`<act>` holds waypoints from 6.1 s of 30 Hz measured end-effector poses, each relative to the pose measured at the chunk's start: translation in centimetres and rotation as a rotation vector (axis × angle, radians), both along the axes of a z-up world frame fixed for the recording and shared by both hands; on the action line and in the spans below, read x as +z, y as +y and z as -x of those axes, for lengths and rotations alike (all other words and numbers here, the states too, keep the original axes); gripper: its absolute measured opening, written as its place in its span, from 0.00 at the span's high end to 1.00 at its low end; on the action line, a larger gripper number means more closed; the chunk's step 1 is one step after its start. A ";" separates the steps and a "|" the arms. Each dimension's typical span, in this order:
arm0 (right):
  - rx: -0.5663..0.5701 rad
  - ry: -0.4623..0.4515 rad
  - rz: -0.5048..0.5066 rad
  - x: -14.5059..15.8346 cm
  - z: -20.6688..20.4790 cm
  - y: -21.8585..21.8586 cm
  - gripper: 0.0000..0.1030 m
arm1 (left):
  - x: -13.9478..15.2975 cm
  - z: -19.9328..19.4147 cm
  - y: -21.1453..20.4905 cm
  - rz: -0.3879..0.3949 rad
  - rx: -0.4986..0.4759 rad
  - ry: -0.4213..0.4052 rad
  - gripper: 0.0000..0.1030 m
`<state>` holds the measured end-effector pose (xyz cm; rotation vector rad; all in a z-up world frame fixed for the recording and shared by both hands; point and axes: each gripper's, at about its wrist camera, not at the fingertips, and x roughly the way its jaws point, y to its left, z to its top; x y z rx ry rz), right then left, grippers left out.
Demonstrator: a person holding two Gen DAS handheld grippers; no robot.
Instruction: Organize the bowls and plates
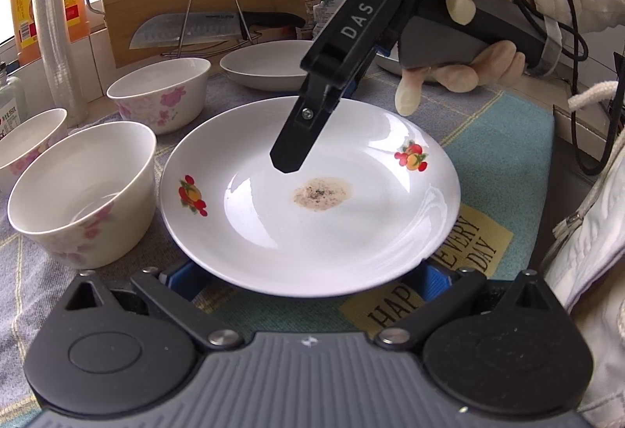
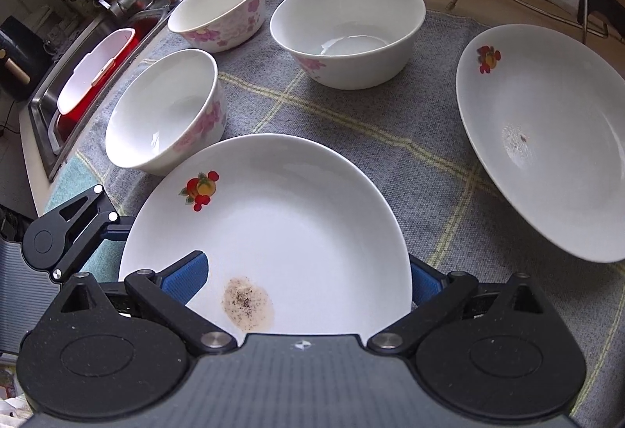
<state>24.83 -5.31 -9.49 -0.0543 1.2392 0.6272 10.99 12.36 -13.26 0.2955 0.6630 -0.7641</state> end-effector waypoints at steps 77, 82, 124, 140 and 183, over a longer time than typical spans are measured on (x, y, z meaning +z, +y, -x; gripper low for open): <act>0.040 0.160 -0.161 1.6 -1.3 -3.4 0.08 | 1.3 -0.4 -1.0 -0.064 -0.011 0.042 0.02; 0.016 0.131 -0.171 2.6 -0.4 -4.7 0.08 | 2.1 -0.3 -1.9 -0.060 -0.034 0.043 0.02; -0.271 -0.039 -0.177 5.6 1.5 -26.7 0.07 | 4.3 -6.5 -21.2 -0.075 -0.283 -0.020 0.02; -0.304 -0.011 -0.161 4.0 -0.4 -31.1 0.07 | 3.1 -8.2 -25.4 -0.091 -0.320 -0.019 0.02; -0.423 0.065 -0.229 1.3 -0.8 -35.6 0.06 | 1.6 -11.4 -29.5 -0.217 -0.337 -0.001 0.03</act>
